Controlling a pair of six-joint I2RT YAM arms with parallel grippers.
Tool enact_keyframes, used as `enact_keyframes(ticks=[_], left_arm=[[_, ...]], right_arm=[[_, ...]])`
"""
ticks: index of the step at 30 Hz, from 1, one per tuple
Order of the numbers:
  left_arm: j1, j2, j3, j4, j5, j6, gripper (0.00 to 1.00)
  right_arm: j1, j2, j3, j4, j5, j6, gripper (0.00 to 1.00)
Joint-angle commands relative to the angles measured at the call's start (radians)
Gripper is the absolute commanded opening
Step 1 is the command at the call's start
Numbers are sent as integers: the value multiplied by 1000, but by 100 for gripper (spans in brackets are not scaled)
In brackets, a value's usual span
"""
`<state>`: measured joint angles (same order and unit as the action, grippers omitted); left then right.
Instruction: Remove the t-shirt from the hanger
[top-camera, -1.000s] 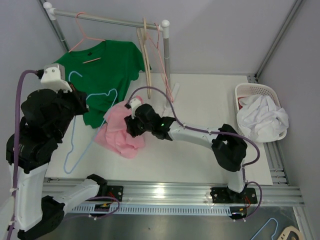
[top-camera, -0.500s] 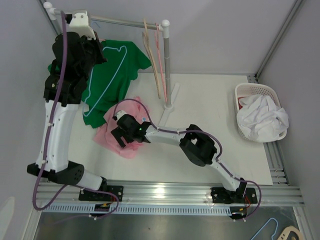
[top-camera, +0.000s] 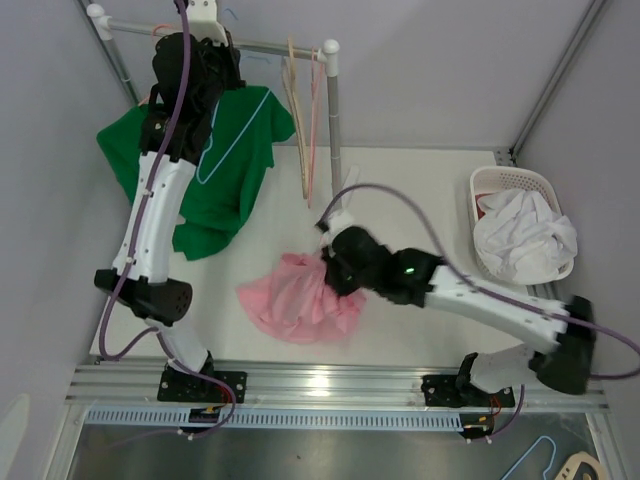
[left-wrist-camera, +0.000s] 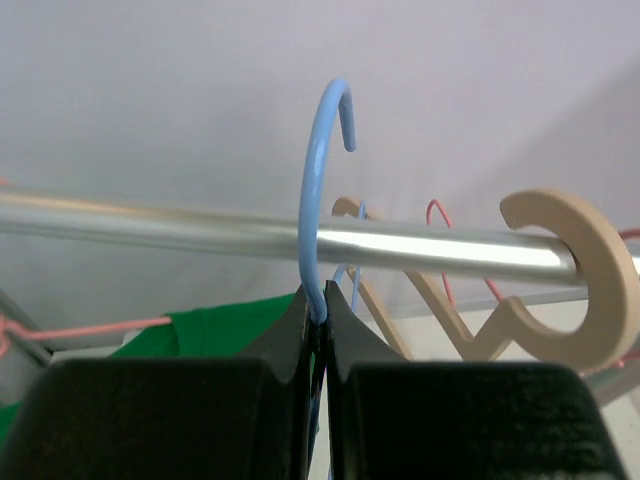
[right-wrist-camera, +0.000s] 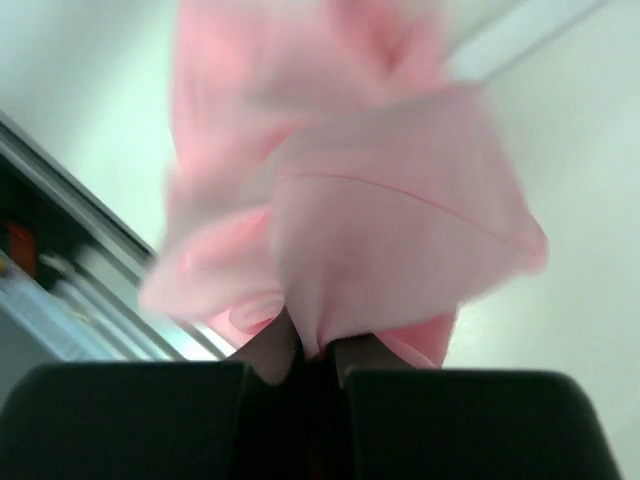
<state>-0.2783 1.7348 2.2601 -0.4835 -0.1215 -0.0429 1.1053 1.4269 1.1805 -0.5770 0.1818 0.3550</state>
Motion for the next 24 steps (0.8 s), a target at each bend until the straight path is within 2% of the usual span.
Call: enact_keyframes(ticks=[1,2,6,9,12,15,17,18,19,21,24], left_arm=[[5,60,104,45,49,14,1],[4,65,101,65,57,12,1],[-2,97,87,74,95,6,1],[-18,114,87,75,98,5,1],[-35,129,79,79,108,3,1],[-51,134,59,88,114,0,1],[-61,140,52,92,153,-6,1],[-71,143,49,91,157,-8,1],[-78,144,50,92,154,-11,1],[-94,147,32,97,152,-9,1],[-107,154,24,105,157,-14,1]], right_arm=[[-62,-256,210,-180,205,7,0],[-77,-281,331,-267,256,3,0],[-194,-338,584,-388,473,-45,0],[-344,-313,710,-379,632,-94,0],[-534,-289,766,-322,650,-136,0],[-753,-263,786,-282,611,-151,0],[-876,-205,785,-300,503,-134,0],[-1001,-185,774,-303,436,-125,0],[-1063,-168,762,-302,291,-111,0],[-1219,-134,708,-278,181,-65,0],[-1326,-111,673,-241,24,-16,0]])
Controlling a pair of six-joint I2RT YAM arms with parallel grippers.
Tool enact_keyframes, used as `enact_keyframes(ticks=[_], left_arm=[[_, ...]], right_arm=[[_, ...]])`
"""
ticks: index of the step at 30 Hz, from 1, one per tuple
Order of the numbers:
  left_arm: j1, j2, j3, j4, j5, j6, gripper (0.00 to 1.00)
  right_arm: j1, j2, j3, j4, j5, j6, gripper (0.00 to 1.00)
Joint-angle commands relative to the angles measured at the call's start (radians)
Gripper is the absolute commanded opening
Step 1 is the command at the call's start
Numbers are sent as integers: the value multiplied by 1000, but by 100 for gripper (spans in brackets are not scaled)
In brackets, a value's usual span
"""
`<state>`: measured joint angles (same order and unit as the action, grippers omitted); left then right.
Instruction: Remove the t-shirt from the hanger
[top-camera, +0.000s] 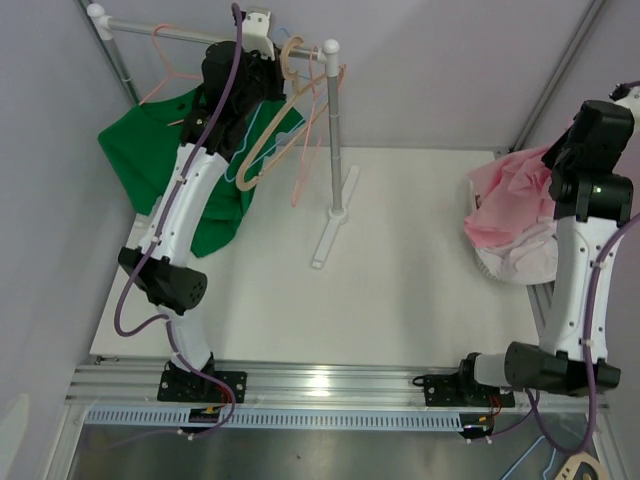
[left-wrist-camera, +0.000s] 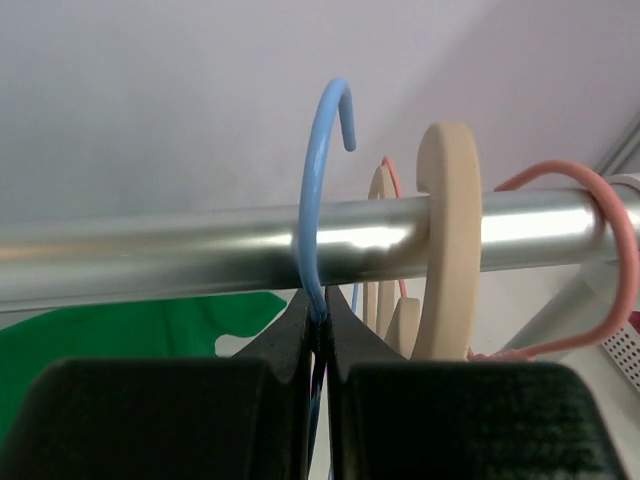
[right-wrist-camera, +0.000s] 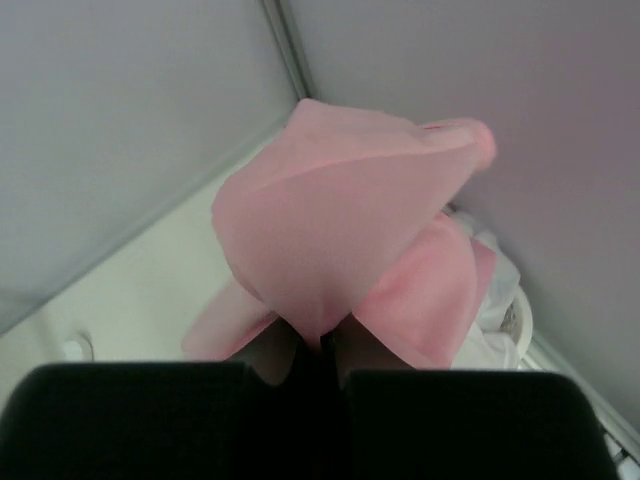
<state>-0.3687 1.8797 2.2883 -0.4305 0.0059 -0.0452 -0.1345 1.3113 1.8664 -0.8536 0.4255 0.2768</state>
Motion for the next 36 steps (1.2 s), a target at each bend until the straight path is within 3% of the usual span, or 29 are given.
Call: enact_keyframes(ticks=[1,3,4,5,6,8,9,11,12,14,15,16,17,18,19,20,32,36], left_arm=[[-19,10,-1,52,31,-12,1],[-22,13,-4,52,29,-10,1],[-22,13,-4,49,29,-10,2],[-24,16,-6,44,23,-10,6],[-24,16,-4,41,14,-10,9],[-24,12,-9,38,-29,5,3],[-22,7,-10,39,-44,11,2],[-22,-8,-35,50,-60,30,1],[-22,-16,-49,50,-58,31,2],[-22,-27,-72,62,-38,28,17],[-22,-27,-75,64,-34,25,40],[-22,-30,-79,64,-30,22,53],[-22,-33,-81,62,-37,19,64],[-22,-36,-90,64,-44,18,86],[-22,-42,-92,67,-53,13,96],[-18,-59,-107,67,-58,11,100],[59,-289,-259,67,-4,13,100],[132,-404,-337,67,94,-16,100]], right_arm=[[-140,15,-10,40,-255,68,0],[-174,49,11,38,-310,84,0],[-191,61,19,33,-315,85,4],[-195,72,25,27,-294,87,19],[-198,78,24,27,-280,90,20],[-217,88,19,36,-252,90,23],[-230,88,16,42,-251,88,20],[-302,103,34,36,-298,97,0],[-333,109,39,39,-339,101,0],[-396,127,62,34,-395,114,0],[-399,132,66,33,-413,110,10],[-399,147,82,18,-413,110,56],[-399,152,85,10,-415,113,89],[-398,152,80,10,-415,114,99],[-396,148,73,17,-463,114,99],[-393,128,44,49,-475,120,100],[-169,198,181,57,-427,99,100],[-105,232,203,65,-395,105,99]])
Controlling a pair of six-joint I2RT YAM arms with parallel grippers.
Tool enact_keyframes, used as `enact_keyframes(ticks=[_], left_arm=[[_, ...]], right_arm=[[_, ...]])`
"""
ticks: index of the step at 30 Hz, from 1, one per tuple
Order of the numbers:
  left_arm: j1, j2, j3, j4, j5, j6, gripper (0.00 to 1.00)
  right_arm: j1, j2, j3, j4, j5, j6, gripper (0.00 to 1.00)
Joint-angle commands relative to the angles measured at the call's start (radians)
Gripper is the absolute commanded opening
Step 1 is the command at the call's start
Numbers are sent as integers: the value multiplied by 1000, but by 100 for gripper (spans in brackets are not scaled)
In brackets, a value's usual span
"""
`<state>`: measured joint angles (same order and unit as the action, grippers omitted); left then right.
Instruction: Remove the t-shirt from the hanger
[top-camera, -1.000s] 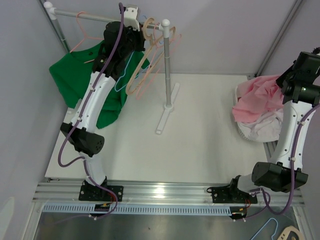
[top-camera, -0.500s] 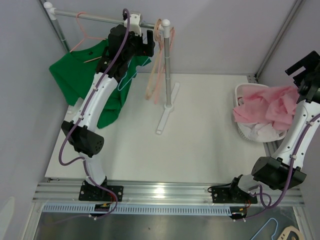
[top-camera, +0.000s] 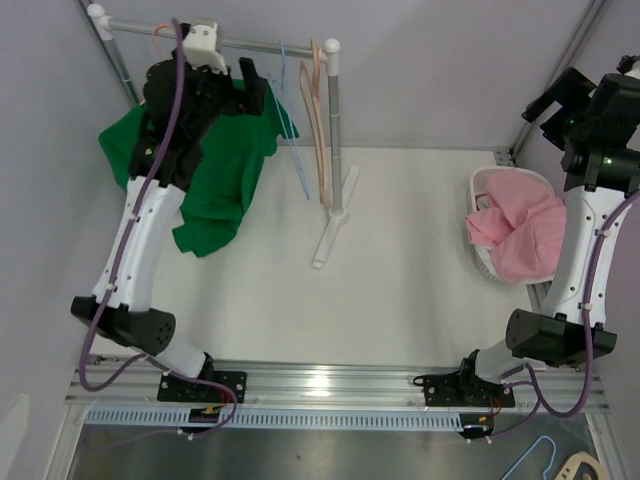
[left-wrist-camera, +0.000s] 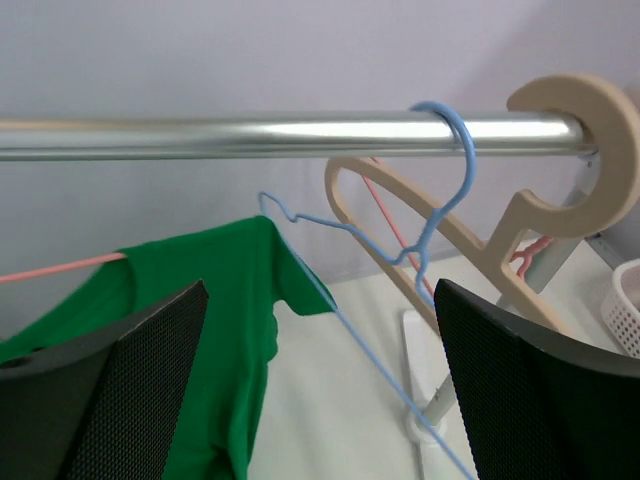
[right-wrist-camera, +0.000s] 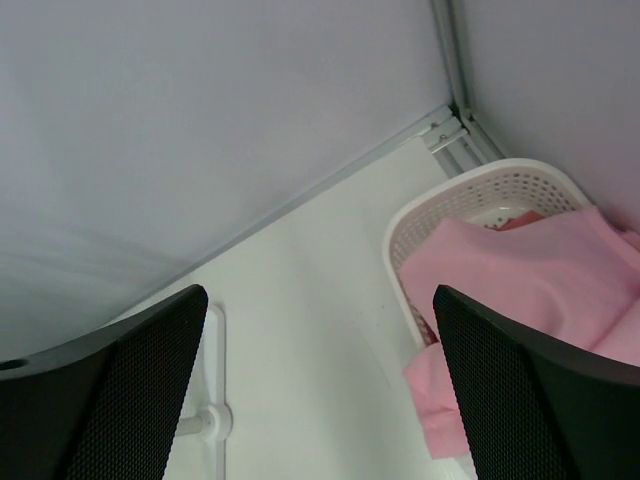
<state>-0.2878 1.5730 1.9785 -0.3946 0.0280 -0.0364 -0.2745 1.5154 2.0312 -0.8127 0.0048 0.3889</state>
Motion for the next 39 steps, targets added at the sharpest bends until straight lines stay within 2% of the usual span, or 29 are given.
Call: enact_keyframes(ticks=[1,8,11,14,18,21,25,31,33,37,39], left_arm=[[68,-135,-44,31,94,-29,100],[278,-140,-47,13,154,-62,100],[326,-117,-59,57,162,-10,100],[344,-82,-58,79,124,23,100],[407,-4,20,65,162,-13,99],[450,65,72,54,185,-36,100],[484,203,225,7,249,-79,98],[484,283,272,47,273,-91,96],[483,329,318,27,305,-102,92],[481,357,312,14,352,-109,83],[480,361,313,7,386,-117,70]], right_arm=[[59,43,49,23,27,-8,99],[144,77,75,32,52,-22,99],[161,97,110,12,55,-33,99],[178,124,173,-12,72,-47,100],[189,152,236,-29,84,-54,99],[198,160,236,-19,92,-53,99],[212,178,250,-13,100,-53,99],[233,195,238,-13,124,-61,99],[238,195,235,-11,126,-61,99],[244,183,219,6,126,-59,99],[247,181,215,9,121,-61,99]])
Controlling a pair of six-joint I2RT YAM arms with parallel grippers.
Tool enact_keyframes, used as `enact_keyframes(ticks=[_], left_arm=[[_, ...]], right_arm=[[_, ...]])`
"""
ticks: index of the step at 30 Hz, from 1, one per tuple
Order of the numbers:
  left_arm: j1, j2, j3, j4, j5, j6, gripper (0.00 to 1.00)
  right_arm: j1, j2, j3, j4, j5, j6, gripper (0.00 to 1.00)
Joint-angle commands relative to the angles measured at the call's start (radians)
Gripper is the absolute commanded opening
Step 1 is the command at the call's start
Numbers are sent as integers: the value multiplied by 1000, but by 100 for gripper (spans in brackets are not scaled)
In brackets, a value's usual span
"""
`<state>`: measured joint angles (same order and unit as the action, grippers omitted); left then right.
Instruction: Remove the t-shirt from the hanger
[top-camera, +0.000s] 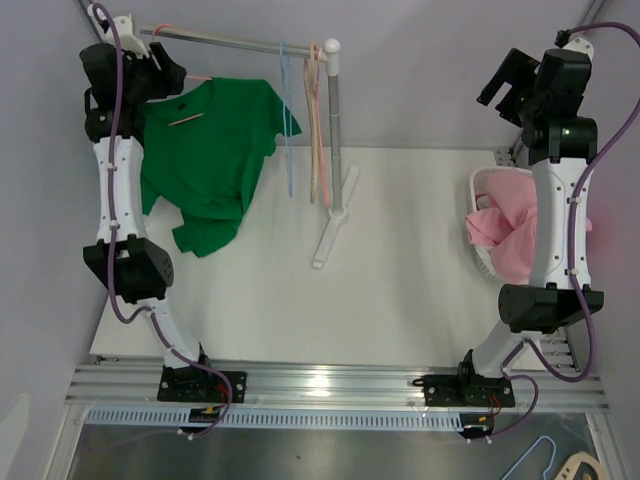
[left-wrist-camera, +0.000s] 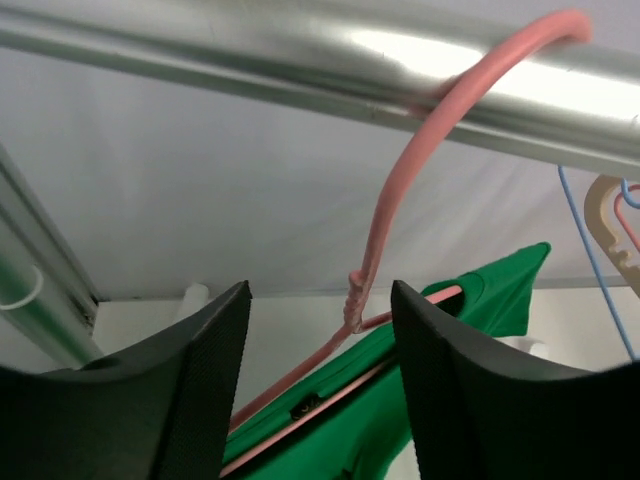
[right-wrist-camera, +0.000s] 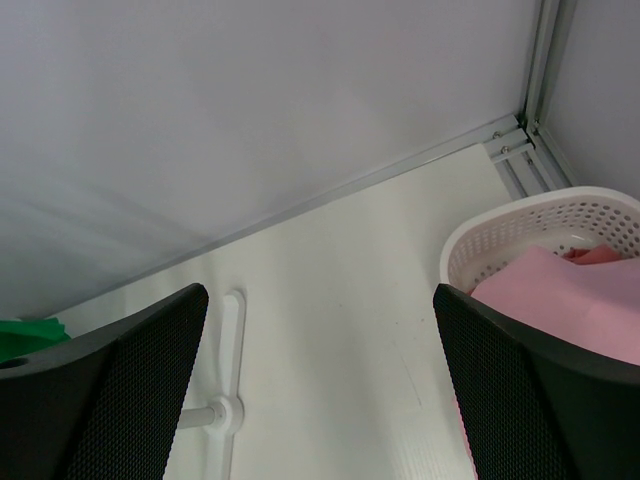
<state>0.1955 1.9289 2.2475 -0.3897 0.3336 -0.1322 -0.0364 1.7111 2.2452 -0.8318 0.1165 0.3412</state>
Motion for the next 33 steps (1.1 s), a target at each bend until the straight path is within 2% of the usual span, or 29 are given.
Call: enact_keyframes(ticks=[1,4,6,7,9,10,12,17,22,27,30,33], left_arm=[[-5,7,41,3,94,-23,61],[-22,1,38,-9,84,-14,53],[-37,-8,40,-26,59,11,44],[-51,-24,29,-29,48,20,34],[-64,-44,17,-26,16,43,21],[-74,-60,-3,-25,12,46,9],[-76,-71,-6,-24,7,42,1],[-85,-62,58,-90,7,0,1],[-94,-102,64,-60,-37,-50,1],[-99,-125,167,-51,-91,-61,1],[-119,-186,138,-43,-128,-52,1],[-151,-283,-23,0,-200,-21,1]], right_arm=[[9,-15,-1,28,9,-14,99],[10,-15,-7,26,5,-14,100],[9,-21,-19,36,-3,-14,99],[9,-30,-36,40,-3,-14,100],[9,-37,-53,54,-14,-11,99],[10,-45,-68,57,-18,-10,99],[9,-51,-75,59,-29,-10,99],[9,-74,-104,62,-64,-21,99],[33,-96,-101,86,-138,-71,99],[33,-94,16,20,-159,-120,99],[33,-126,-12,42,-230,-133,99],[95,-192,-93,92,-265,-160,100]])
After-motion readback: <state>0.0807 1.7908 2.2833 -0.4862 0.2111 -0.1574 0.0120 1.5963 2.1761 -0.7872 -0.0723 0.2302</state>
